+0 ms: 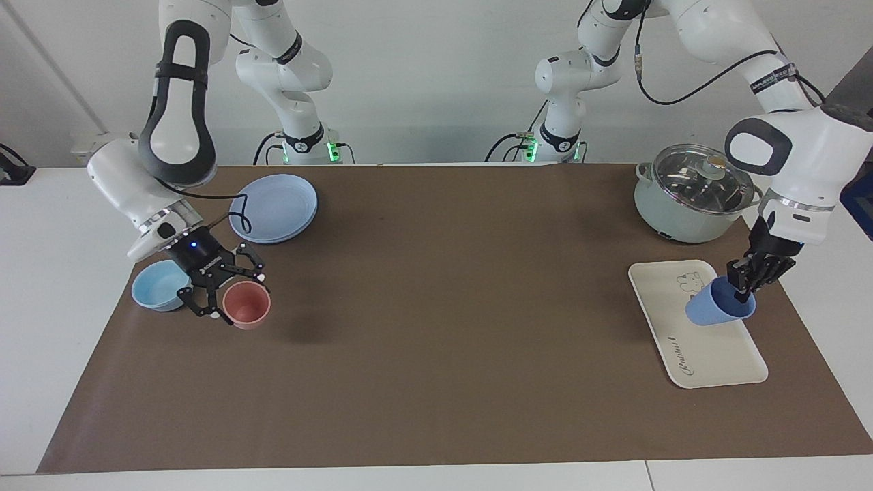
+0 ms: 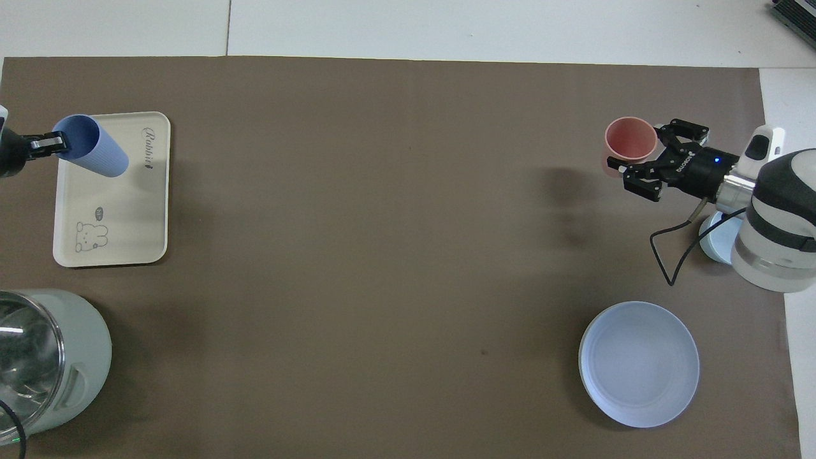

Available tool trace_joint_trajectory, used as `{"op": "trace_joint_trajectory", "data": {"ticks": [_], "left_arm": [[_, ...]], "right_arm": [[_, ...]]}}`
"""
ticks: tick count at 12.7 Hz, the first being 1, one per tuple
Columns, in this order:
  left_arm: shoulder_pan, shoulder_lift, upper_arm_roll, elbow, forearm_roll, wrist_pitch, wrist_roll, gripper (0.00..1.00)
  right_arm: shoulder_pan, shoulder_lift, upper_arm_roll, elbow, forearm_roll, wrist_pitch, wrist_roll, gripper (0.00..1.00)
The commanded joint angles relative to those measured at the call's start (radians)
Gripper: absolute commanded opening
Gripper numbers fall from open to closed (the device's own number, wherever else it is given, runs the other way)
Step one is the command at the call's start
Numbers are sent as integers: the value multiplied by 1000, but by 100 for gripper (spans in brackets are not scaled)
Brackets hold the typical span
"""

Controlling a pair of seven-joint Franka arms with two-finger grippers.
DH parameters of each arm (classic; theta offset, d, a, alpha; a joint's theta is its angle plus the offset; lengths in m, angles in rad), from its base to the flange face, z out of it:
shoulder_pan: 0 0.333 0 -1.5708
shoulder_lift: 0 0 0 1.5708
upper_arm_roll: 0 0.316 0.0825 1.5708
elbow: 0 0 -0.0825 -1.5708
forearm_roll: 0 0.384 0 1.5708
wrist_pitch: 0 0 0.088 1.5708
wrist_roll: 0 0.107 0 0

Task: Place cup on tray
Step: 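Lower the blue cup onto the cream tray and open the left gripper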

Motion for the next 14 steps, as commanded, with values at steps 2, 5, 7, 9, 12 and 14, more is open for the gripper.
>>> {"op": "trace_joint_trajectory", "data": {"ticks": [2, 5, 7, 9, 12, 14], "left_arm": [[34, 52, -13, -13, 3, 123, 14, 0], [37, 88, -13, -13, 0, 179, 14, 0], [40, 89, -13, -5, -1, 179, 13, 0], [42, 91, -11, 7, 0, 163, 13, 42], [29, 92, -10, 62, 0, 70, 7, 100], [23, 92, -10, 181, 13, -138, 2, 100]], "right_arm": [[-55, 100, 11, 2, 237, -83, -261, 0], [-87, 120, 12, 0, 271, -126, -296, 0], [-87, 117, 11, -15, 274, -128, -299, 0], [-88, 113, 11, -30, 274, -126, -297, 45], [-96, 109, 11, -36, 274, -128, -296, 100], [-102, 108, 11, -36, 274, -139, -293, 100]]}}
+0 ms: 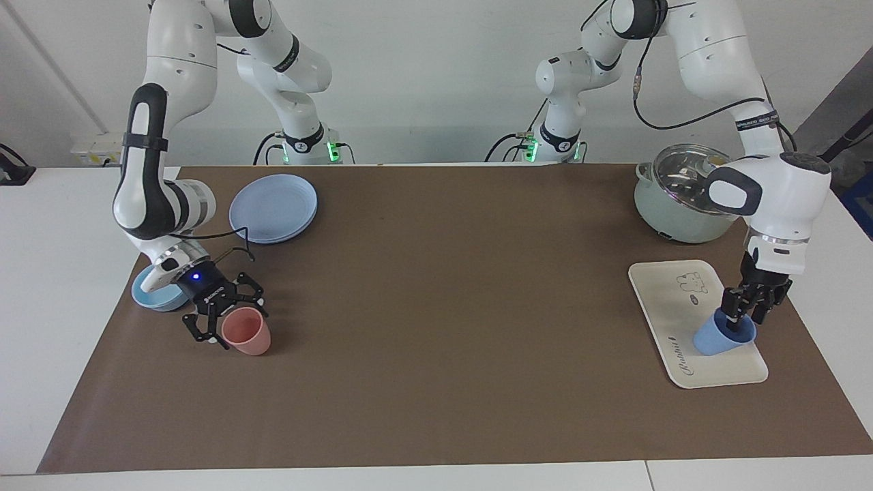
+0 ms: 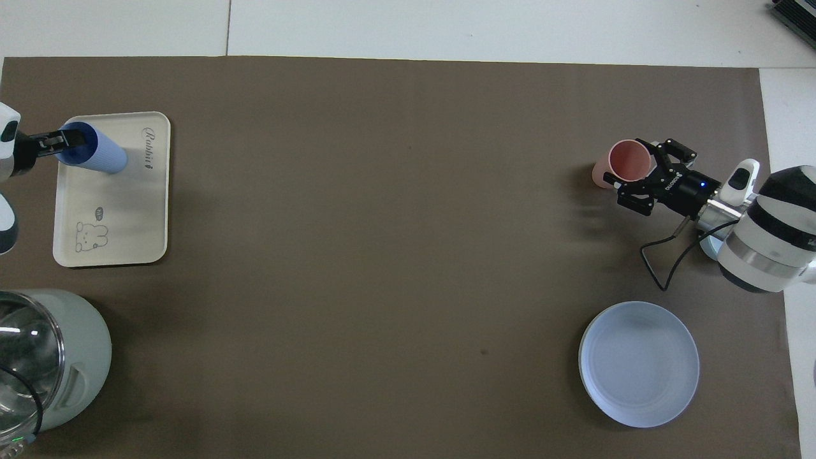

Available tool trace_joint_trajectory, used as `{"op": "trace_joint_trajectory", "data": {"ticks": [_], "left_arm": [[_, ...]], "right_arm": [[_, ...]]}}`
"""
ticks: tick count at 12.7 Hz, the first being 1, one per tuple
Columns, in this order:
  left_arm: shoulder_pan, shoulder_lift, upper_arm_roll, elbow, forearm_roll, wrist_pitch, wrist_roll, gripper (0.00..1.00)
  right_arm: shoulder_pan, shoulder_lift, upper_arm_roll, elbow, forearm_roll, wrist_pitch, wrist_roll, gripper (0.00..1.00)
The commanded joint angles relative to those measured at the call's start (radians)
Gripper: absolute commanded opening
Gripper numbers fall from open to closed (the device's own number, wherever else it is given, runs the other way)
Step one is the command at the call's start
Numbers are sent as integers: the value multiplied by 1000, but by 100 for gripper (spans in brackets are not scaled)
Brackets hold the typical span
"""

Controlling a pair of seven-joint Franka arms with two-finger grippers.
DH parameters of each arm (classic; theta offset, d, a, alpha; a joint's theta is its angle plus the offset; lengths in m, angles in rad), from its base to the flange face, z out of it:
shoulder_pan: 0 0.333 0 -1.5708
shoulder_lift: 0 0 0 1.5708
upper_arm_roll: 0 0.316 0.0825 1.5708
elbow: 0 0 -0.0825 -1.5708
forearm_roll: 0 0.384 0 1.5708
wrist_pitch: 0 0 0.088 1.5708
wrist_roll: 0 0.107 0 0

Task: Place cup on tray
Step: 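Lower the blue cup onto the cream tray and open the left gripper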

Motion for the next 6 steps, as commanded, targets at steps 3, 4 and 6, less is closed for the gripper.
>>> {"op": "trace_joint_trajectory", "data": {"ticks": [3, 4, 6], "left_arm": [[-62, -2, 1, 286, 81, -490, -3, 100], [-90, -4, 1, 330, 139, -595, -1, 100], [-182, 4, 1, 451, 241, -805, -1, 100]], "right_arm": [[-19, -76, 9, -19, 15, -21, 75, 100], [-12, -112, 7, -30, -4, -13, 153, 100], [-10, -176, 7, -42, -105, 1, 299, 100]]}}
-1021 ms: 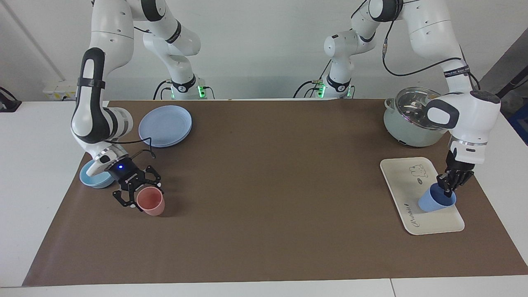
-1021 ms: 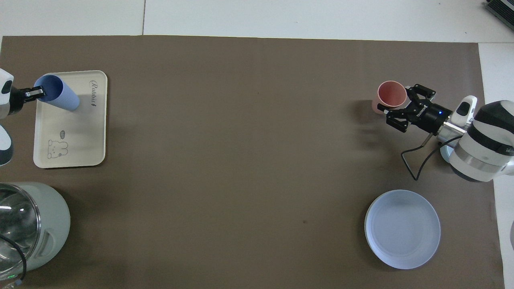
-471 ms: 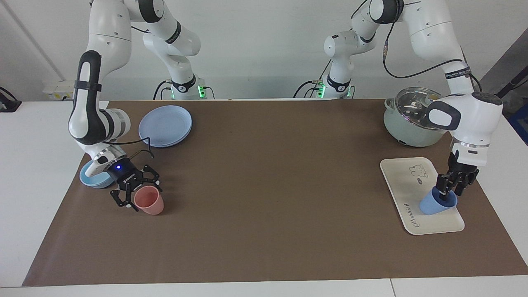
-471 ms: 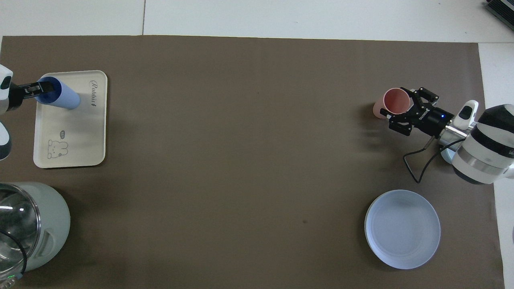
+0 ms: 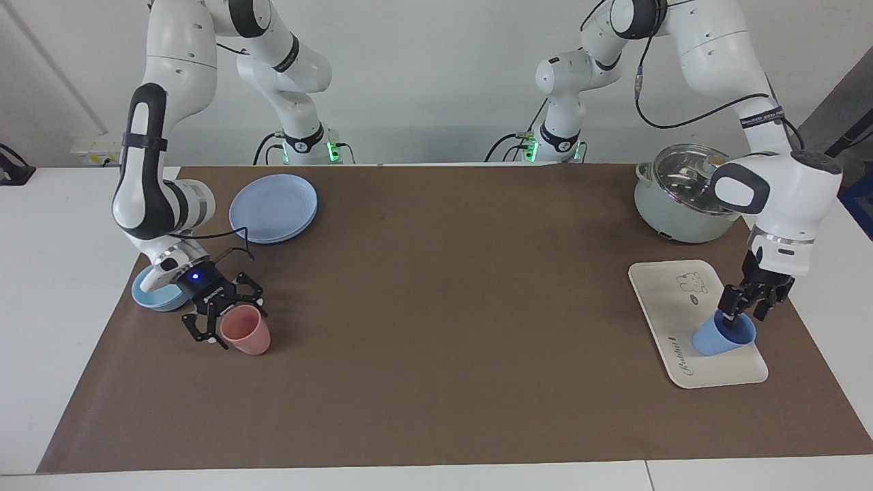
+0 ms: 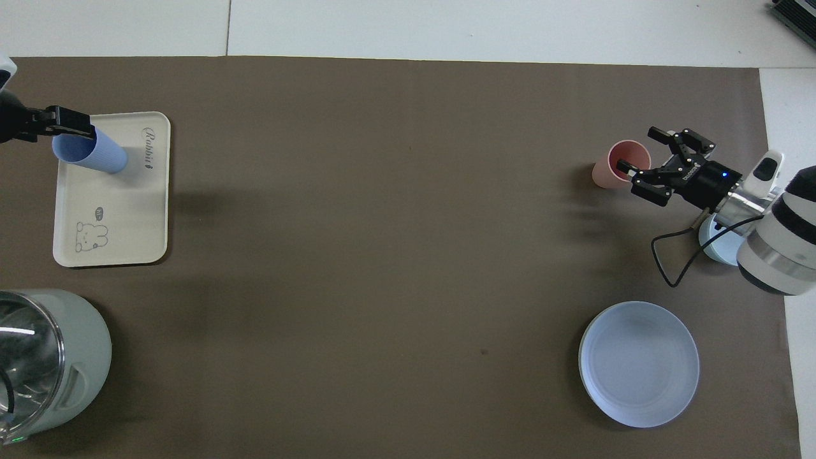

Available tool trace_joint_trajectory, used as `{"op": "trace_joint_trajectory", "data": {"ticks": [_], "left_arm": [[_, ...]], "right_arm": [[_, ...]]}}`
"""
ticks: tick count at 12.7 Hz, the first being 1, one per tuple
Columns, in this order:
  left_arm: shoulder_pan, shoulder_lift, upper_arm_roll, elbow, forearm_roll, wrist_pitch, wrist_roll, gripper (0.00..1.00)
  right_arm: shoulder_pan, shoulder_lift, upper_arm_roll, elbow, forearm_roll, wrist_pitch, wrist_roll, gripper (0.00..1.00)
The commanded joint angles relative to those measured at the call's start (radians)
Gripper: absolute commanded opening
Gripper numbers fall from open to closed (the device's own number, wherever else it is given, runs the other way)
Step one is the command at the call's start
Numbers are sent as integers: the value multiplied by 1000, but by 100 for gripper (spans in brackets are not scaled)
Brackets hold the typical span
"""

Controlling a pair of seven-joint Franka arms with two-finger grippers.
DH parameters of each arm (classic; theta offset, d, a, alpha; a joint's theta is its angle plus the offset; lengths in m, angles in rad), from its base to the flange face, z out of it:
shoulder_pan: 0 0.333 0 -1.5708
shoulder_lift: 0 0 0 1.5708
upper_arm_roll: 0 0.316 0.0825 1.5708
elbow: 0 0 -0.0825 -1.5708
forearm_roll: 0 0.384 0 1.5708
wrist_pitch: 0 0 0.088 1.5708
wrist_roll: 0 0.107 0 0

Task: Place cup on tray
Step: 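Raise the left gripper off the cup while the right gripper draws back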

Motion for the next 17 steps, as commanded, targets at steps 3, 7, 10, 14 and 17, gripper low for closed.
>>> {"op": "trace_joint_trajectory", "data": {"ticks": [3, 7, 10, 14, 17], "left_arm": [[-186, 34, 21, 226, 122, -360, -5, 100], [-261, -8, 7, 249, 84, -459, -109, 100], [-199, -103, 18, 191, -23, -441, -108, 100], [-152, -180, 18, 46, -24, -360, -94, 100], [-135, -188, 20, 32, -16, -327, -93, 100]], "right_arm": [[-13, -153, 7, -40, -267, 13, 371, 100], [14, -228, 4, -29, -615, 89, 649, 100], [69, -261, 6, -29, -843, 142, 899, 100], [137, -271, 4, -29, -1011, 189, 1111, 100], [187, -290, 4, -29, -1186, 188, 1335, 100]]}}
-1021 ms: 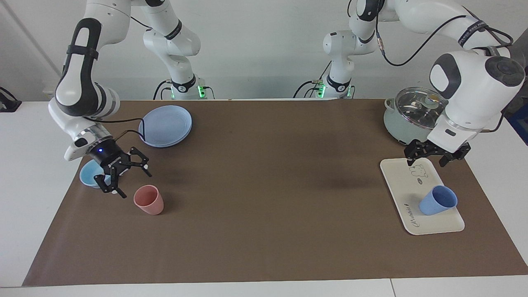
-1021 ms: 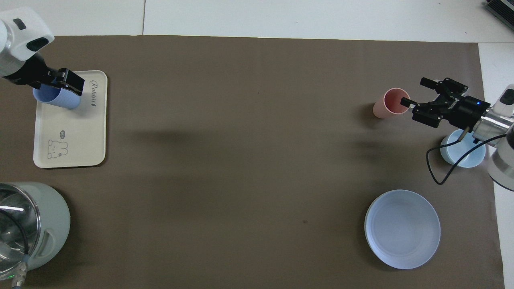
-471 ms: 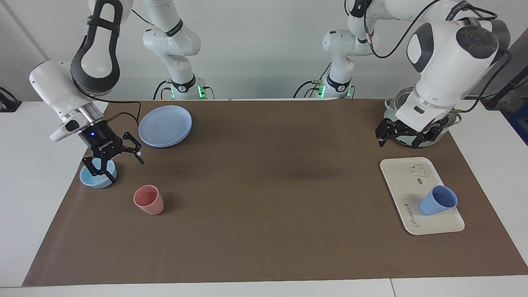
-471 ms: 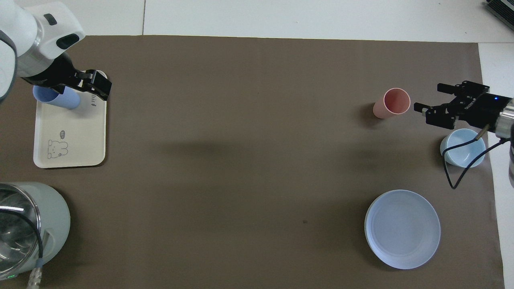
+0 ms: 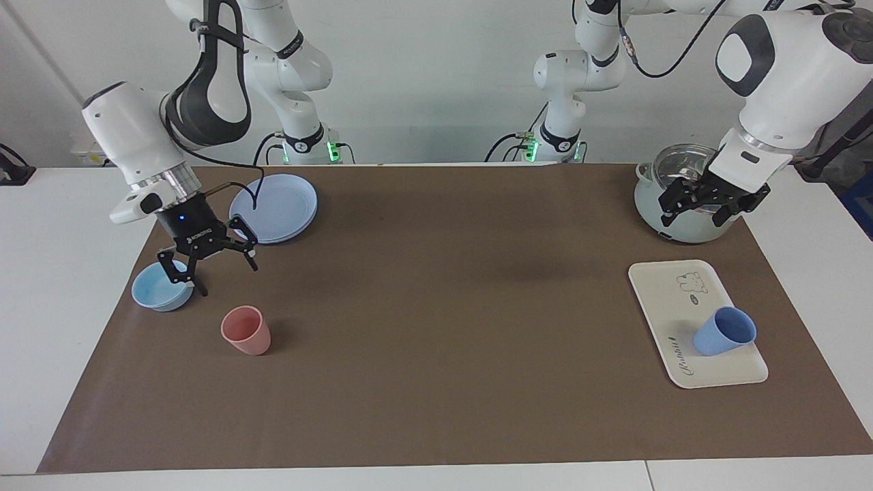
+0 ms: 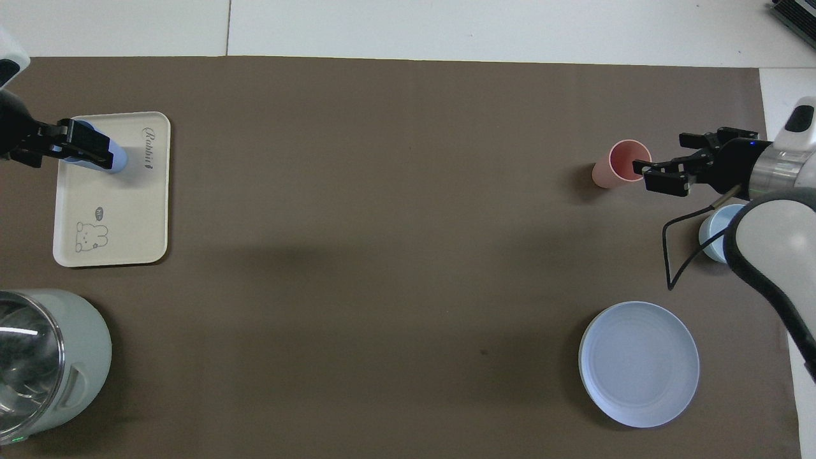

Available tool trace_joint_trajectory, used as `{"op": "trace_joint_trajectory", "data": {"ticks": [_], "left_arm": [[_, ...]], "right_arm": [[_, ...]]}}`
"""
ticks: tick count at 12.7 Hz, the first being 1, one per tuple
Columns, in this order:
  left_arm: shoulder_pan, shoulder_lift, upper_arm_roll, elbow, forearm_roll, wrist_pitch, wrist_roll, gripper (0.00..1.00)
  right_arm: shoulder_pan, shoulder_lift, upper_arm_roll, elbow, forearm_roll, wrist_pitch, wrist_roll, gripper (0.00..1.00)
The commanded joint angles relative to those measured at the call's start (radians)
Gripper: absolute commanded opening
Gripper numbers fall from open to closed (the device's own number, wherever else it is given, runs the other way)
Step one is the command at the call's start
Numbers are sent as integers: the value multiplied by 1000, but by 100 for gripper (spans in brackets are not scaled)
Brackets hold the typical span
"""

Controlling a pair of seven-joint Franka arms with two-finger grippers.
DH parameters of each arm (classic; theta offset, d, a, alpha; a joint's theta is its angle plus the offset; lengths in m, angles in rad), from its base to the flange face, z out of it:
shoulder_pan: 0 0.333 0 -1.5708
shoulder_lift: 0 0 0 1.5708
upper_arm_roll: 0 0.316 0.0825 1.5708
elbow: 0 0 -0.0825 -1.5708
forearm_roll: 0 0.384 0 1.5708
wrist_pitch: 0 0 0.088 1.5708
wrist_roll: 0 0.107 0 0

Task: Place cup on tray

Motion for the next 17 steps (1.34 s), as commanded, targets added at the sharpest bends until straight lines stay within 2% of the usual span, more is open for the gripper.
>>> {"op": "trace_joint_trajectory", "data": {"ticks": [1, 4, 7, 9, 11, 17], "left_arm": [[10, -44, -2, -57, -3, 38, 6, 100], [-4, -44, -3, -52, 0, 39, -2, 100], [-2, -56, -2, -52, 0, 30, -7, 100], [-4, -62, -2, -49, 4, 23, -7, 100], [-16, -65, -9, -49, 75, 21, -11, 100], [-18, -78, -21, -57, 67, 29, -50, 100]], "right_arm": [[45, -40, 2, -23, -162, 10, 224, 100], [108, -65, 2, -20, -381, -45, 512, 100], [154, -91, 8, 26, -553, -206, 752, 100], [151, -91, 11, 125, -560, -391, 804, 100], [144, -89, 11, 218, -560, -553, 844, 100], [93, -57, -1, 463, -538, -935, 887, 100]]}}
